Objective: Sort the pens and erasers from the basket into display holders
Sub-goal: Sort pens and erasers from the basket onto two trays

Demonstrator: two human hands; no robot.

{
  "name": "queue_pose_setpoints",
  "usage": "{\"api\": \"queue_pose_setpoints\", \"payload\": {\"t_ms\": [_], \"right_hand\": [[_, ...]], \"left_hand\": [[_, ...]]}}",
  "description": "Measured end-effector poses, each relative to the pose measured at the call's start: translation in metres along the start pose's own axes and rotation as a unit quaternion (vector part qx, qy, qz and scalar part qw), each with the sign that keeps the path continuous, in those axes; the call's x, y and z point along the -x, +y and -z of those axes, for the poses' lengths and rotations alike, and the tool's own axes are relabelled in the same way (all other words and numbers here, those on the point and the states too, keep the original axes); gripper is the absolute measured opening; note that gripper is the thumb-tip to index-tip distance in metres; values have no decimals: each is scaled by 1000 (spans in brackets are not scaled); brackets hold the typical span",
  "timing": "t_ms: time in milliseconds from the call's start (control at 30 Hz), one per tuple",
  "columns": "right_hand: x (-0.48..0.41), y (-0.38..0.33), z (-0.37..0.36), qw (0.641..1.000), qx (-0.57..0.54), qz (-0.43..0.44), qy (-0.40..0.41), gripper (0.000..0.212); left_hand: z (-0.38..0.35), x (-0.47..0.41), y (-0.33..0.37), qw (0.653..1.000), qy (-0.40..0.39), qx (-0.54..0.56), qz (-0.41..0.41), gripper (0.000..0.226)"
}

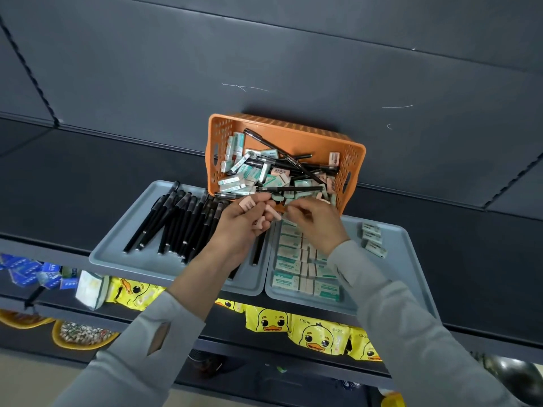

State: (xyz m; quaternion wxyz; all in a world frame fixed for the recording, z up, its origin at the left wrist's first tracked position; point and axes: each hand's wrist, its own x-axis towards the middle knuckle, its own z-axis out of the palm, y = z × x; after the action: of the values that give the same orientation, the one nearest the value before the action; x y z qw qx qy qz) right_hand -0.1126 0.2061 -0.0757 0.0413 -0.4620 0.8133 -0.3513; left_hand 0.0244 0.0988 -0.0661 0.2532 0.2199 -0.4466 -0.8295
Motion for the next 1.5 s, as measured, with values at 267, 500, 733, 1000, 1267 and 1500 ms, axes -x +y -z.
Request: {"api": "queue_pose_setpoints", "payload": {"t_ms": [267, 500, 733, 1000, 1267, 1500], "right_hand": [[22, -10, 21, 879, -433, -195, -39, 11], [50, 23, 54, 838, -497, -224, -8, 25], [68, 72, 91, 869, -368, -262, 203, 17], [44, 78, 70, 966, -39, -211, 147, 8], [39, 86, 58, 981, 168, -86, 48, 15], [42, 110, 67, 983, 168, -57, 44, 16]], "left_hand": [[-19, -1, -9, 1000, 2, -1, 10, 22], [-42, 2, -16, 993, 26, 59, 95, 17], [-57, 10, -32, 991, -6, -114, 72, 15], [-63, 10, -40, 983, -20, -160, 88, 19], [-61, 12, -40, 977, -48, -194, 68, 23], [-59, 10, -42, 979, -42, -190, 60, 22]]}}
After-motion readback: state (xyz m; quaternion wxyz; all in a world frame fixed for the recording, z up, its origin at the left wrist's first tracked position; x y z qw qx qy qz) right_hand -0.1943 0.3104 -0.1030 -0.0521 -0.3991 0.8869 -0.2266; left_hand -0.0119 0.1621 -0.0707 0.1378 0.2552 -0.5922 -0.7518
